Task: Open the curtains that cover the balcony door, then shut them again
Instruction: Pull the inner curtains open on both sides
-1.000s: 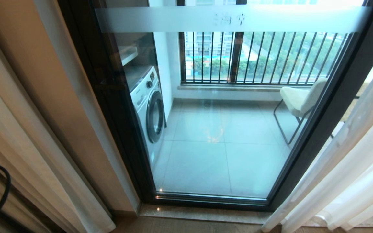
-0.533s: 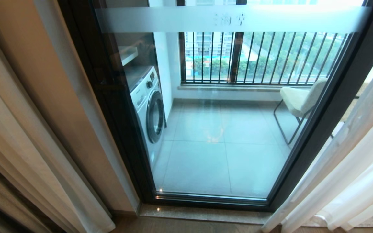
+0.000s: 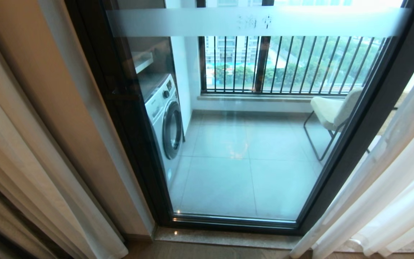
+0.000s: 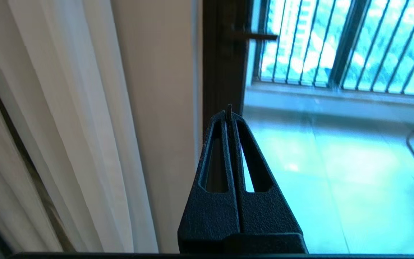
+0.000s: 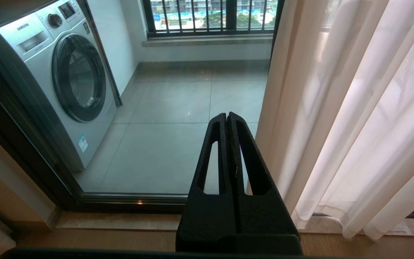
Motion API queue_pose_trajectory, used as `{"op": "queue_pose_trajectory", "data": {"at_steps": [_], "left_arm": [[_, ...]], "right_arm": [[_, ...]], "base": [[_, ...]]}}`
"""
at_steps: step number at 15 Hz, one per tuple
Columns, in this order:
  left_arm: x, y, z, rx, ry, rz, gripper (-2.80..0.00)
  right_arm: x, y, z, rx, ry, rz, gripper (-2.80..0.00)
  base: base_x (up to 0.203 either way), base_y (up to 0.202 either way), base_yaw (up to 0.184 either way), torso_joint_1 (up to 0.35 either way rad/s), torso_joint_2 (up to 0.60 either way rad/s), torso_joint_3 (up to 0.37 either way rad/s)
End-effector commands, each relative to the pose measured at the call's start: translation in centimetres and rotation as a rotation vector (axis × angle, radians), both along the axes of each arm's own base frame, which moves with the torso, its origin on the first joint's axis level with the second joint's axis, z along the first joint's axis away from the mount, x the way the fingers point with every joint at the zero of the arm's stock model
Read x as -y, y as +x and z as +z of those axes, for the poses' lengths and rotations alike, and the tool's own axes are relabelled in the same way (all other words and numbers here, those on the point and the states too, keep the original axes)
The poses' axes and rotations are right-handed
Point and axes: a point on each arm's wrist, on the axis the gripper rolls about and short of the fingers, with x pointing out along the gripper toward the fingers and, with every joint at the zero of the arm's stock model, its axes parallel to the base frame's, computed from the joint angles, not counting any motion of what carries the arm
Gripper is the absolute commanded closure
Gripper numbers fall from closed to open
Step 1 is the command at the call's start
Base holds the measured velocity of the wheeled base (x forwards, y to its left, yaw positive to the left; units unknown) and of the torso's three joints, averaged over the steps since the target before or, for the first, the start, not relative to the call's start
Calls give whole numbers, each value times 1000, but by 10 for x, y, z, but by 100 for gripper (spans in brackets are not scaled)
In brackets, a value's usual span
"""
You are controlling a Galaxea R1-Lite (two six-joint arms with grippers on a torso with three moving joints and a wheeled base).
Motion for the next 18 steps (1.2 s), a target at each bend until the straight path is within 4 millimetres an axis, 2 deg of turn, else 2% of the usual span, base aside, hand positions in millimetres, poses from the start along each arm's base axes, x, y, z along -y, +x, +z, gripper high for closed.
{"op": "queue_pose_trajectory", "data": {"at_steps": [1,4,8,10,14,18], "left_arm": [[1,-8,-13,-55,9,-29,0],[1,-8,-35,-278,81,-29,0],[1,-10,-49,-418,120,-53,0],[2,-14,-50,-375,124,-99,0],[2,-32,-55,-171,136,-117,0],[2,-32,-55,-169,150,-124,0]], "right_arm": [[0,0,0,-2,0,0,0],[0,0,0,0,0,0,0],[0,0,0,0,0,0,0],[0,0,0,0,0,0,0],[0,0,0,-1,0,0,0],[0,0,0,-1,0,0,0]], "base": [[0,0,0,0,0,0],[0,0,0,0,0,0],[0,0,0,0,0,0],[0,0,0,0,0,0],[0,0,0,0,0,0],[0,0,0,0,0,0]]}}
